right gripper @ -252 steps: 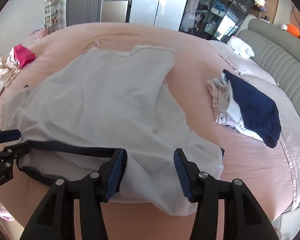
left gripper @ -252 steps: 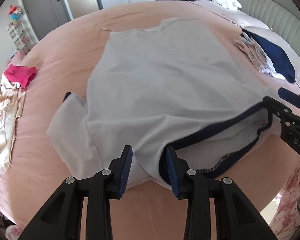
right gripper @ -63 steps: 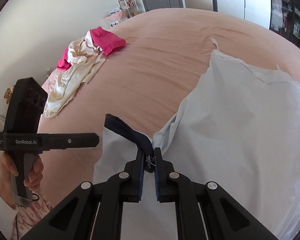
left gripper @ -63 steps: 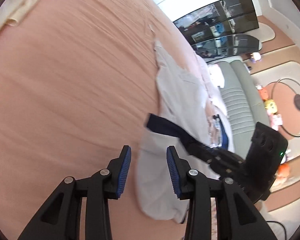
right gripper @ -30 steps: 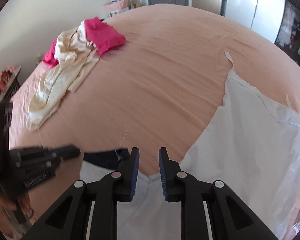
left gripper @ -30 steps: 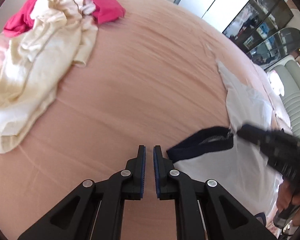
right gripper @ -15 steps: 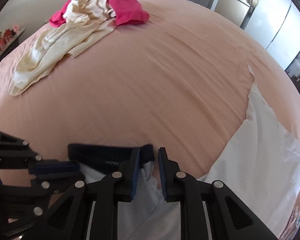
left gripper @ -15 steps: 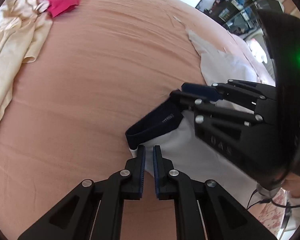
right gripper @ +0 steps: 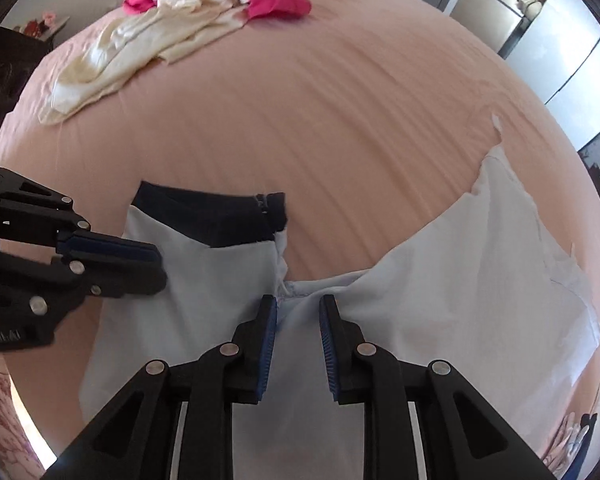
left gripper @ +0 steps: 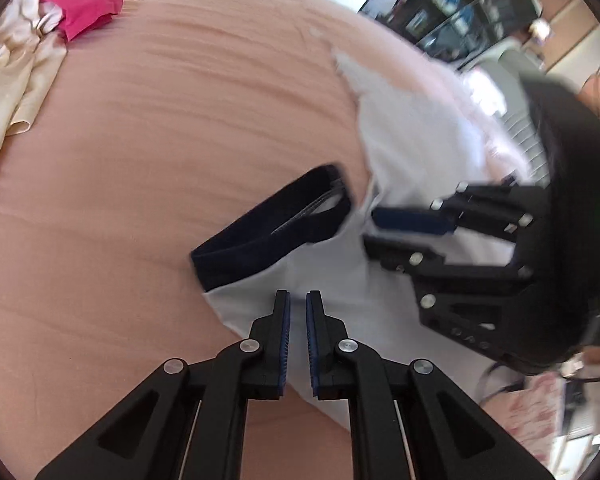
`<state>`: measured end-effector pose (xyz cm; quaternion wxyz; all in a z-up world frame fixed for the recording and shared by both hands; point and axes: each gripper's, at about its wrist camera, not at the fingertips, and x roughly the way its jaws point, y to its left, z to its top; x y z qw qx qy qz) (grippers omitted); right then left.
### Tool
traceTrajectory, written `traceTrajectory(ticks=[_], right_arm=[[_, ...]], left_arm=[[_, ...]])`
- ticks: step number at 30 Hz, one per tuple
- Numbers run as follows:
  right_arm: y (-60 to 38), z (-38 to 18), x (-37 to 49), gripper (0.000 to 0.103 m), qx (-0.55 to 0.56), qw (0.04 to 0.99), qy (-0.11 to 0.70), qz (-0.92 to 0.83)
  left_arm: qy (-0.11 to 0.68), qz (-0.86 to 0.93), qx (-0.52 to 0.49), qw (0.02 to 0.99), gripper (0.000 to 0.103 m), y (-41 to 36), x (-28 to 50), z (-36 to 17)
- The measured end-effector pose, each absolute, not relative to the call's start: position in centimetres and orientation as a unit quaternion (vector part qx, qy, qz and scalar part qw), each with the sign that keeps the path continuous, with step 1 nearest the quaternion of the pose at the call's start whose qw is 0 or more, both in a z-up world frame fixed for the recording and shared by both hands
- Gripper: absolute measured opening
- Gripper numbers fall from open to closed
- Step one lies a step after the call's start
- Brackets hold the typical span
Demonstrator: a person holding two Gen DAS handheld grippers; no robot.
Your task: Fold clothes
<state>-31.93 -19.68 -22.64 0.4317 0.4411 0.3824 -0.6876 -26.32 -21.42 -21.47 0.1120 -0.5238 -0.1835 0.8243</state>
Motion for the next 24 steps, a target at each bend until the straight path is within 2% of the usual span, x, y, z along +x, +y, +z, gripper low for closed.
traceTrajectory(ticks=[3, 7, 10, 13, 14, 17, 20, 22, 24], right_arm=[[-21.0, -22.4, -32.7, 0.021, 0.427, 0.425, 0.353, -0.716], [-21.3, -20.4, -34.1, 0.021, 0.41, 0.405, 0.288, -0.765], [-18.7, -17.5, -34.4, 0.022, 0.412, 0.393, 0.225, -0.791], [-13.9, -16.5, -33.3, 0.036, 0.422, 0.369, 0.212, -0.8], [-12.1, -16.4, -32.9, 0.037, 0.429, 0.359, 0.209, -0.802], [-6.7, -17.3, -31.8, 0.037, 0.455, 0.325, 0.202, -0.804], [-2.3, -18.9, -31.3, 0.037, 0.469, 0.261, 0.207, -0.818], [1.7, -19.4, -31.0, 0.037, 0.48, 0.21, 0.173, -0.834], [5.7, -20.1, -30.8, 0.037, 0.502, 0.178, 0.12, -0.838]], left_arm=[[-0.166, 0.843, -0.51, 0.039, 0.007, -23.4, -25.8, -20.9], [-0.203, 0.846, -0.491, -0.034, 0.006, -27.0, -24.8, -20.4], [-0.204, 0.855, -0.476, 0.026, 0.006, -25.6, -24.8, -19.6], [-0.188, 0.851, -0.472, 0.129, 0.006, -22.2, -24.6, -19.1], [-0.171, 0.848, -0.479, 0.148, 0.007, -20.9, -24.5, -19.2], [-0.093, 0.835, -0.529, 0.122, 0.006, -18.8, -24.9, -21.2], [-0.133, 0.834, -0.528, 0.09, 0.006, -20.7, -24.9, -20.9], [-0.098, 0.861, -0.497, 0.045, 0.006, -20.8, -24.3, -19.4], [-0.102, 0.872, -0.469, 0.101, 0.007, -19.7, -23.3, -18.5]])
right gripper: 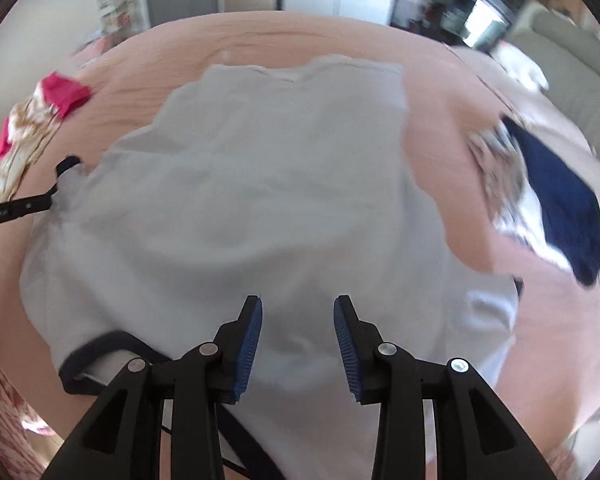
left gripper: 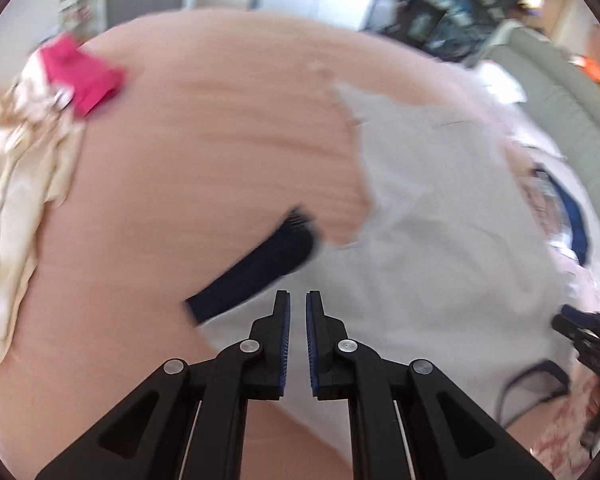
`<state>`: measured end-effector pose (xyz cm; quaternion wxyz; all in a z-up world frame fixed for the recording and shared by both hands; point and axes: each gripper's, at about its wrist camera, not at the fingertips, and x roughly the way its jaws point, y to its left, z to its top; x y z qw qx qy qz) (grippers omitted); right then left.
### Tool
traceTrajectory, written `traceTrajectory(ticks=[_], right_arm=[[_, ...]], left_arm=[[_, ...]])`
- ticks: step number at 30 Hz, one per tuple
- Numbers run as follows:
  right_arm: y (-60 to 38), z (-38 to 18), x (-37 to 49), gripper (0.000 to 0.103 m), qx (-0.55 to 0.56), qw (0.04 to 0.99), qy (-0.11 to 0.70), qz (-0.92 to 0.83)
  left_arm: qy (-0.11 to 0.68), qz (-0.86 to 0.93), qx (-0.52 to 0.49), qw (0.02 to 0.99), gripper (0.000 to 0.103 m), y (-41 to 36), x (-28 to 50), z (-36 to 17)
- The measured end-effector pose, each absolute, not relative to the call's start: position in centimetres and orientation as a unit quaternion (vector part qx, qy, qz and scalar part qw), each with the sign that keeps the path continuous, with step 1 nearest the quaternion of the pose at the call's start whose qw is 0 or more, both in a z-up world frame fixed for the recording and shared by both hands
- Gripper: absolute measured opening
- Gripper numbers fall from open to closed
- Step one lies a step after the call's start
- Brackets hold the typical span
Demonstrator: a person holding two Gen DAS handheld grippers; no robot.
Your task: Fold clothes
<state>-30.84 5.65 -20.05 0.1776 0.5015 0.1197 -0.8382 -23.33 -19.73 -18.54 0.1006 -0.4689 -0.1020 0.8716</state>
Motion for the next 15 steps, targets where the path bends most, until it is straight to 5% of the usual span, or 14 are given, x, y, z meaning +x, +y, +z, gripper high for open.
traceTrajectory(ticks=[3, 7, 11, 15], right_arm=[[9.3, -21.1, -30.4, 0.037, 0.529, 0.173, 0.066, -0.828], [8.1, -22.3, -28.1, 0.041, 0.514, 0.225, 0.136, -0.817], [8.6, -21.7, -26.9, 0.041, 0.517, 0.232, 0.166, -0.807], [12.0, -19.9, -26.9, 0.041, 0.499, 0.22, 0.116, -0.83]], left_arm=[[-0.093, 0.858, -0.472, 0.179, 0.007, -14.6, -22.7, -18.6], [-0.009, 0.829, -0.504, 0.241, 0.007, -5.6, -21.8, -20.2], [0.108, 0.813, -0.528, 0.222, 0.007, -2.2, -20.7, -22.0], [0.112, 0.79, -0.576, 0.175, 0.007, -3.4, -20.3, -21.0]])
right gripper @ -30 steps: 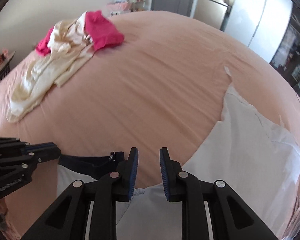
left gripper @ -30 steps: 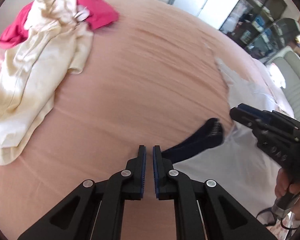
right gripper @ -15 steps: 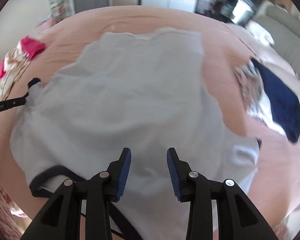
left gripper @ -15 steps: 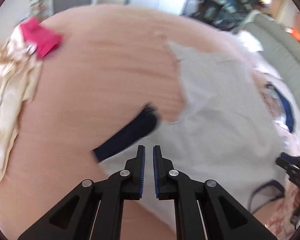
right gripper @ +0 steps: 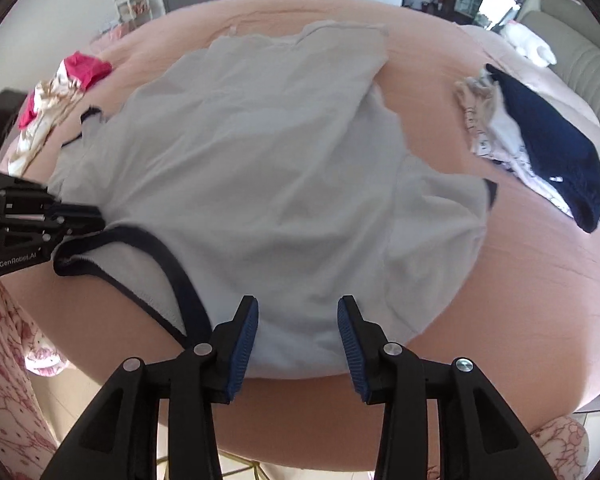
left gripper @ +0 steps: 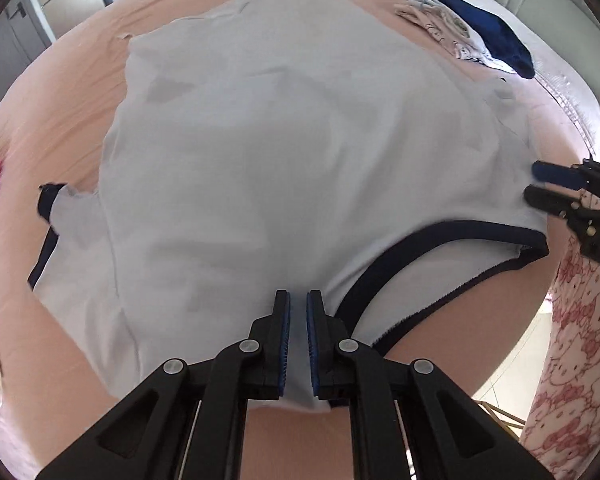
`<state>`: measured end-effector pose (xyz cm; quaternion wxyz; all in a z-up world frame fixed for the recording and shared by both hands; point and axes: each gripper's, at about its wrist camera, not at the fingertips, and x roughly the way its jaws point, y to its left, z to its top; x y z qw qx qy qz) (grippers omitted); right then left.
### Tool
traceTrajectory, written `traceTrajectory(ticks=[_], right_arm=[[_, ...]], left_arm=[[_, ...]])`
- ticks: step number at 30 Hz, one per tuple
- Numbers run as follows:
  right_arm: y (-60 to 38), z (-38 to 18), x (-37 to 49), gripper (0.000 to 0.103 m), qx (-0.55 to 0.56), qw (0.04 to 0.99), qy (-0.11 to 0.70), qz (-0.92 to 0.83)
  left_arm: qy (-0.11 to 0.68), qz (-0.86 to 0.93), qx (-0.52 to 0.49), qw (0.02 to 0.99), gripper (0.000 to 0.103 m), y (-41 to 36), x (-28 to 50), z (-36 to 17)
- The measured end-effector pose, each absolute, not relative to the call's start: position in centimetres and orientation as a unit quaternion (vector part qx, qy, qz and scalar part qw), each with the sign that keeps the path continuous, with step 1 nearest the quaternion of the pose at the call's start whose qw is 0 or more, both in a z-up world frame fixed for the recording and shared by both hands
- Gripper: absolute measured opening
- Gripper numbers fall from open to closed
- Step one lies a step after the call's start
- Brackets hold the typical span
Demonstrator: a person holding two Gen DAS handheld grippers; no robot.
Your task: Fold clothes
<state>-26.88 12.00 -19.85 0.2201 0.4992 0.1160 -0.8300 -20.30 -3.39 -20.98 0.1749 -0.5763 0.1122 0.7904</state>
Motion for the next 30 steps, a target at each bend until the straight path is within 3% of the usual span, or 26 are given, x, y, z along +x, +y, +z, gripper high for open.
traceTrajectory(ticks=[3, 5, 9, 12, 16, 17, 21, 25, 30], right_arm=[[17.5, -19.0, -28.5, 0.045, 0.49, 0.166, 0.002, -0.856], [20.9, -19.8, -30.6, 0.054, 0.504, 0.12, -0.074, -0.852], [23.8, -22.0, -34.0, 0.054, 0.54, 0.114, -0.177, -0.815], [22.9, -22.0, -35.1, 0.056, 0.533, 0.15, -0.177, -0.814], [17.9, -19.4, -34.6, 0.056, 0.527, 0.328, -0.108, -0.776], [16.9, -18.6, -34.3, 0.056, 0.523, 0.362, -0.086, -0.767], [19.8, -16.6, -34.3, 0.056, 0.475, 0.309, -0.137, -0.813], [24.9, -19.0, -36.5, 0.056, 0.498, 0.141, -0.178, -0.837], [25.3, -21.5, -36.9, 0.056, 0.543, 0.187, -0.171, -0.8]], left_arm=[[0.086, 0.799, -0.56, 0.202, 0.007, -2.9, -19.5, -19.6], [0.053, 0.8, -0.549, 0.236, 0.007, -1.5, -19.5, -19.2], [-0.023, 0.799, -0.521, 0.301, 0.007, 2.4, -20.3, -19.1], [-0.056, 0.791, -0.516, 0.325, 0.007, 5.2, -20.8, -18.8], [-0.037, 0.799, -0.544, 0.252, 0.007, 6.1, -20.8, -18.8], [-0.07, 0.793, -0.549, 0.253, 0.007, 5.7, -21.6, -19.3], [-0.114, 0.784, -0.54, 0.283, 0.007, 5.1, -21.7, -18.7], [-0.092, 0.781, -0.506, 0.354, 0.007, 9.4, -21.3, -17.3], [-0.037, 0.768, -0.516, 0.377, 0.007, 15.6, -21.5, -18.3]])
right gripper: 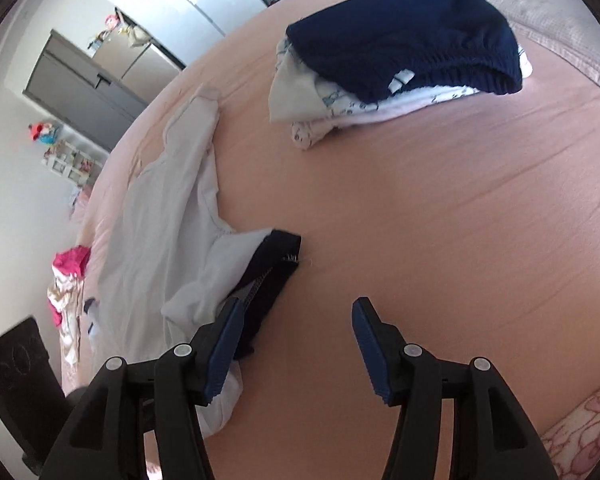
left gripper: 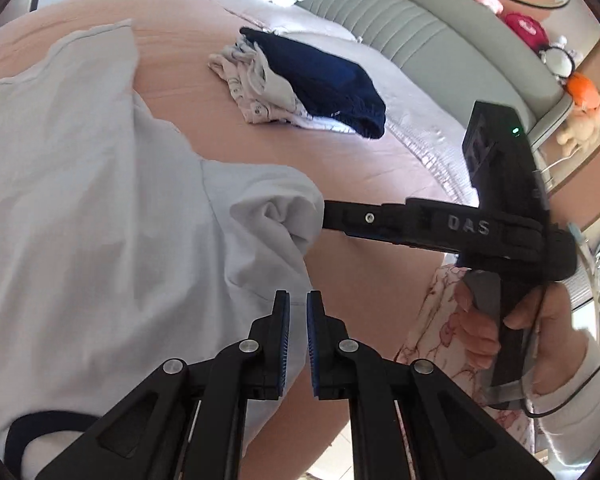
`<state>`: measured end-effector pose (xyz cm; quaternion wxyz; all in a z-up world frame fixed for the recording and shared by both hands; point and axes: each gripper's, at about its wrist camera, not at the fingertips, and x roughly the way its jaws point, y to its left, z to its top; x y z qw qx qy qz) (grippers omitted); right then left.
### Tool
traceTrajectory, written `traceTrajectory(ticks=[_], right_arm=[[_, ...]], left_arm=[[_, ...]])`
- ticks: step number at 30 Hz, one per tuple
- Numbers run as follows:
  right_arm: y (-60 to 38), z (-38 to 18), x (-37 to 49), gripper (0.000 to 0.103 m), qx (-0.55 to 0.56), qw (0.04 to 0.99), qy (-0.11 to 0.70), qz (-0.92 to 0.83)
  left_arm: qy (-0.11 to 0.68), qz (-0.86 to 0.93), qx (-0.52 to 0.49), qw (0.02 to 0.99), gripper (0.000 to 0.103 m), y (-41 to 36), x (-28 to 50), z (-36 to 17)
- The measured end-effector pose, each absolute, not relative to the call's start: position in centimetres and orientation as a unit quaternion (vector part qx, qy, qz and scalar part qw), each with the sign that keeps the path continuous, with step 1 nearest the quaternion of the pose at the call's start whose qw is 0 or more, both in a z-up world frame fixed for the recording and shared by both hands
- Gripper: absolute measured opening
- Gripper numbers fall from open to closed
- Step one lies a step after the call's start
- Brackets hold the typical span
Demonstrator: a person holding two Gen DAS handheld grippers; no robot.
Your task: Fold clothes
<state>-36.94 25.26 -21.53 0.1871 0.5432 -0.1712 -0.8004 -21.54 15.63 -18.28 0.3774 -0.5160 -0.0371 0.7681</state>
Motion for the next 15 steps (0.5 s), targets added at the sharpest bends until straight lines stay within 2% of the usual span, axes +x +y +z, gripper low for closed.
traceTrajectory(ticks=[2, 8, 12, 14, 15], right_arm=[[24.7, -22.4, -36.7, 0.055, 0.559, 0.228, -0.15, -0.783], [21.1, -22.6, -37.6, 0.054, 0.557, 0.322, -0.123, -0.756], [19.7, -20.6, -36.7, 0.054, 0.518, 0.375, -0.112, -0.76], [18.8, -20.4, -35.9, 0.054, 0.514, 0.385, -0.083, -0.762], [19.0, -20.5, -35.3, 0.054, 0.518, 0.387, -0.068, -0.76]], left_arm=[[-0.015, 0.766, -0.541, 0.348, 0.007, 16.8, -22.0, -19.7], [-0.048, 0.802, -0.536, 0.259, 0.007, 13.4, -21.9, -19.3], [-0.053, 0.795, -0.519, 0.309, 0.008, 13.0, -20.6, -18.1], [-0.05, 0.795, -0.505, 0.332, 0.024, 13.2, -19.8, -17.5], [-0.039, 0.802, -0.502, 0.323, 0.053, 13.4, -19.5, -17.6]])
